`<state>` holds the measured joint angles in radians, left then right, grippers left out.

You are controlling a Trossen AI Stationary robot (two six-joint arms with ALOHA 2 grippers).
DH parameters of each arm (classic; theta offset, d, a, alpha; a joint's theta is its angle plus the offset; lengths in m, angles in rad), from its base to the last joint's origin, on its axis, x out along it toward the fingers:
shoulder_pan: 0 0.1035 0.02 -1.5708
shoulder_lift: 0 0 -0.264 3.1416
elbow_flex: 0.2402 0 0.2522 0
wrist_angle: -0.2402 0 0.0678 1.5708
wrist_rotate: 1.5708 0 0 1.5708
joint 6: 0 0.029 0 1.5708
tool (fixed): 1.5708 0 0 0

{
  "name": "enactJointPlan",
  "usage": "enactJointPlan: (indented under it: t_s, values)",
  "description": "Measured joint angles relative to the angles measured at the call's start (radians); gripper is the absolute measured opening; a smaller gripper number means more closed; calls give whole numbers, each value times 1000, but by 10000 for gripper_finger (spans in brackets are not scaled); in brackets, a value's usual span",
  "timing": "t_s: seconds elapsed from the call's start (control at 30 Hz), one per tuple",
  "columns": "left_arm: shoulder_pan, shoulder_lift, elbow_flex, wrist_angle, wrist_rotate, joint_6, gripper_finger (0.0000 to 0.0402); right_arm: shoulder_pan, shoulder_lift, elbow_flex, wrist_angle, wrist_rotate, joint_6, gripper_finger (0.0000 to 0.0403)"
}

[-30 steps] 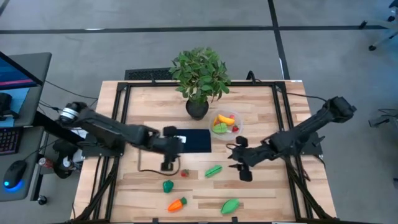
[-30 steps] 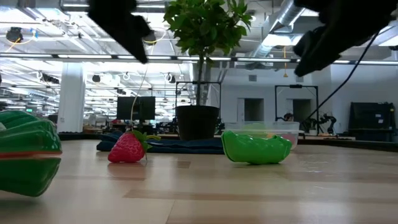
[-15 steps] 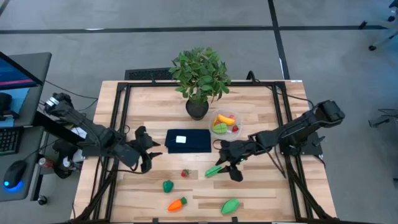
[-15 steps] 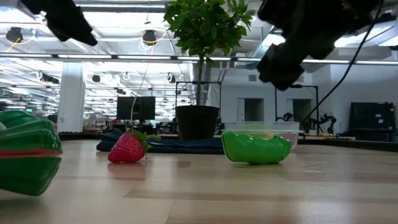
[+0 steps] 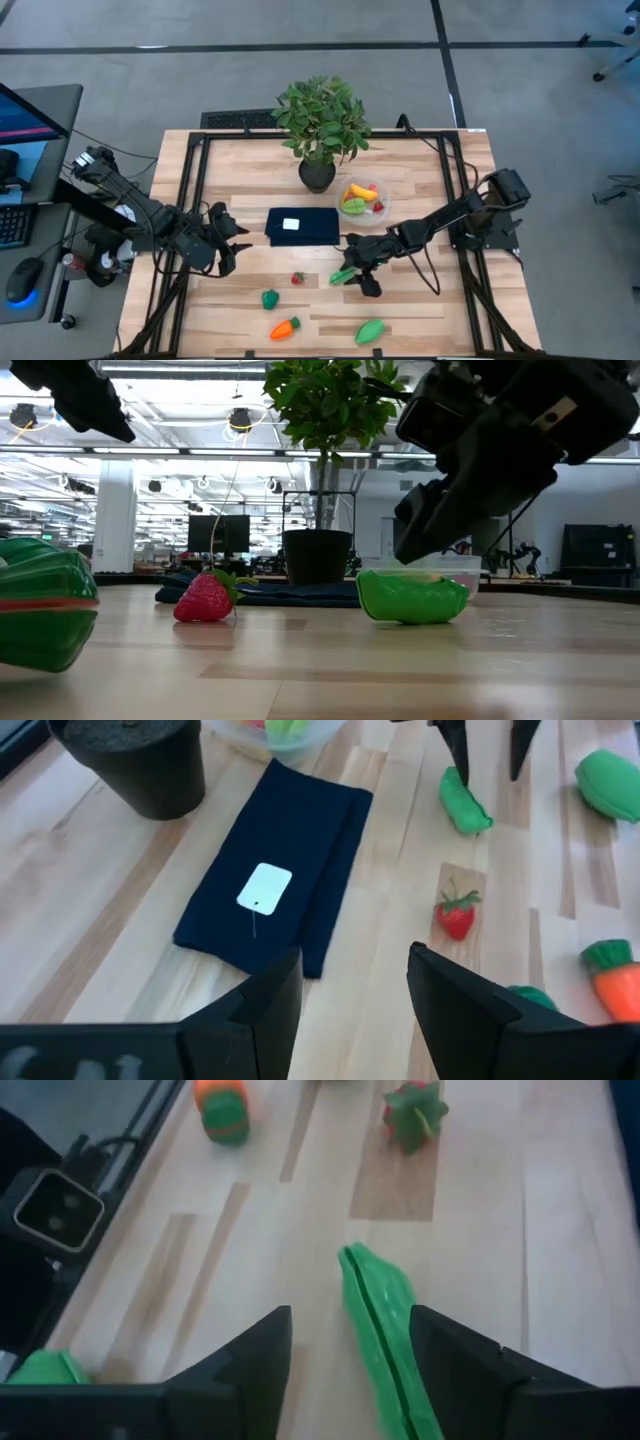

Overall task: Pick and placing Produce into tupperware
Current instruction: Put the green pea into the transparent container

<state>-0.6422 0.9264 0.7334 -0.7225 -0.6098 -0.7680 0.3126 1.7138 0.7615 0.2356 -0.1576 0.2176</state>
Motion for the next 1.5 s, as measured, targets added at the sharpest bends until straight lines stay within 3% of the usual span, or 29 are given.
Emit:
enactJointPlan:
  t_s: [0.27, 0.9, 1.5]
  values:
    - [0, 0, 0, -7, -7, 0, 171, -4, 10, 0, -23, 7, 17, 245]
    - [0, 1, 0, -13, -51, -45, 171, -14, 60, 2, -27, 28, -51, 240]
    - [0, 1, 1, -31, -51, -46, 171, -15, 122, 55, -70, 35, 19, 222]
